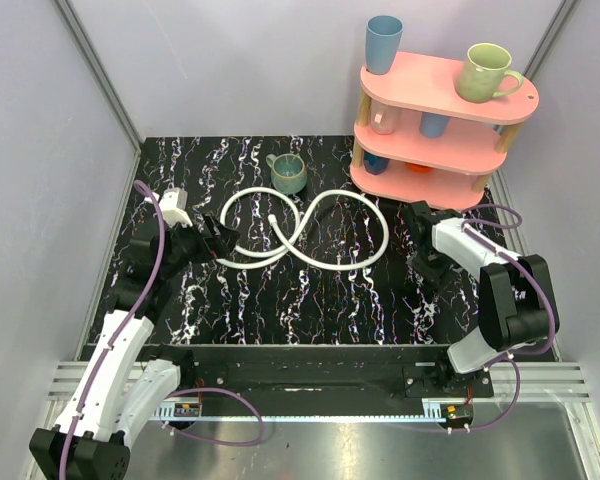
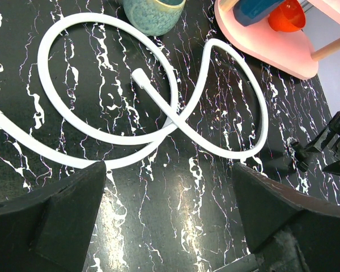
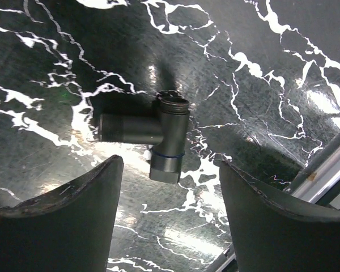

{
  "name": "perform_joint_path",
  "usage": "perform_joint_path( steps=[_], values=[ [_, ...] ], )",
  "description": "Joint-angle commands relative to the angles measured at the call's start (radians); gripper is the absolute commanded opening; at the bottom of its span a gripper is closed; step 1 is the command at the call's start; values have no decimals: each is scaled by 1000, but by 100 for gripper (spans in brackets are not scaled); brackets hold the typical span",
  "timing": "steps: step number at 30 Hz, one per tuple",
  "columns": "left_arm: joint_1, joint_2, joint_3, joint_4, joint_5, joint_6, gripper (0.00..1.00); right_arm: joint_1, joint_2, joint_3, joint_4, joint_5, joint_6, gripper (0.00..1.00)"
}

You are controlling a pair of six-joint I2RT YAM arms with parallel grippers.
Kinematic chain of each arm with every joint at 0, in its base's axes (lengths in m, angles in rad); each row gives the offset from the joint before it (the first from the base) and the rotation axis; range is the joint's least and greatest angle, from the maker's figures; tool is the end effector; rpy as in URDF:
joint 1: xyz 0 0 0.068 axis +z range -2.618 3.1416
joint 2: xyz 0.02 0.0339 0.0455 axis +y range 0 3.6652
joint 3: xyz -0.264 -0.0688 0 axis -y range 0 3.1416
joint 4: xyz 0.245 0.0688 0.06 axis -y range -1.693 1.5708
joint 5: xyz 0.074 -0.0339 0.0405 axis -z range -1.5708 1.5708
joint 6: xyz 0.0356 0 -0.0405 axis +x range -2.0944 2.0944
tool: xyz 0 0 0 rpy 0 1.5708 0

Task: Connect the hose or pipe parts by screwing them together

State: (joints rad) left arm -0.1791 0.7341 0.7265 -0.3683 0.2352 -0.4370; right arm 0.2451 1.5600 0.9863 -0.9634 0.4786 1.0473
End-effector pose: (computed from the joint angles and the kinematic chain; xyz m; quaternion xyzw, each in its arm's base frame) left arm 0.1663 -0.0385 0.3086 -0.0401 0.8227 -0.2618 0.5029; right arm 0.2553 0.0470 0.1894 0.3829 0.8927 -0.1794 0.1558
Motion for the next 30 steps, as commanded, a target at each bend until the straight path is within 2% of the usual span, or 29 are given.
perform_joint_path(
  steps=[1, 9, 12, 18, 23, 27, 28, 30],
  values=[
    [-3, -10, 1, 31, 0, -3, 97, -7, -38, -34, 26, -8, 43, 76],
    [-10, -1, -1, 32, 1, -3, 97, -13, -31, -101, 117, -46, 33, 66],
    [-11, -1, -1, 26, -4, -2, 97, -13, -21, -101, 130, -52, 16, 59],
    [-13, -10, -1, 25, -11, -3, 97, -13, -43, -103, 225, -84, -136, 43],
    [-13, -15, -1, 28, -8, -3, 97, -13, -52, -129, 276, -132, -196, 38],
    [-13, -27, -4, 23, -19, -2, 97, -13, -37, -147, 275, -143, -172, 42],
    [-13, -30, -4, 23, -20, -2, 97, -13, -32, -149, 272, -141, -156, 51],
    [-14, -29, -4, 23, -22, -2, 97, -13, -17, -149, 264, -144, -141, 57]
  ],
)
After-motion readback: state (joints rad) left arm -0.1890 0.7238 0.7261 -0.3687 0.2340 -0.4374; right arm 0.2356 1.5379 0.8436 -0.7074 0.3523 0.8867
